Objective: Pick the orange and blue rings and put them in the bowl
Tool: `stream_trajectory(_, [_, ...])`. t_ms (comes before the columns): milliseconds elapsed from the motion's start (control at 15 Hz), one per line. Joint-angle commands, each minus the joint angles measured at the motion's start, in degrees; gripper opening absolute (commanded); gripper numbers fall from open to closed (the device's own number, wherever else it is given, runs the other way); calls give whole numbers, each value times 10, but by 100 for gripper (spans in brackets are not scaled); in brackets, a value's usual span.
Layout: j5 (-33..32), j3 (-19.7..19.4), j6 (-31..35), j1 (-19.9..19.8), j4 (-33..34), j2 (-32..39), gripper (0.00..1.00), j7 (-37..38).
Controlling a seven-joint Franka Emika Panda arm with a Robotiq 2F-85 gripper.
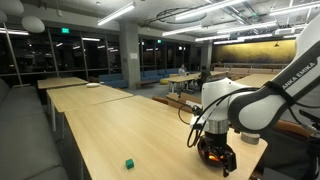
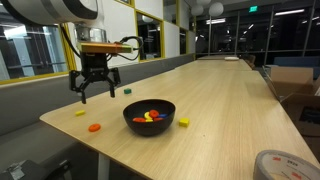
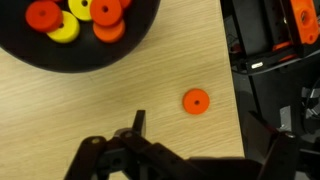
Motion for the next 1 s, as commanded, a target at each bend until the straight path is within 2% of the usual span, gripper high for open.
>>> stream_trajectory(0, [17, 21, 51, 18, -8, 7, 100, 26])
stream_trajectory(467, [3, 47, 156, 18, -12, 64, 100, 138])
stream_trajectory(933, [-4, 55, 134, 14, -12, 84, 100, 168])
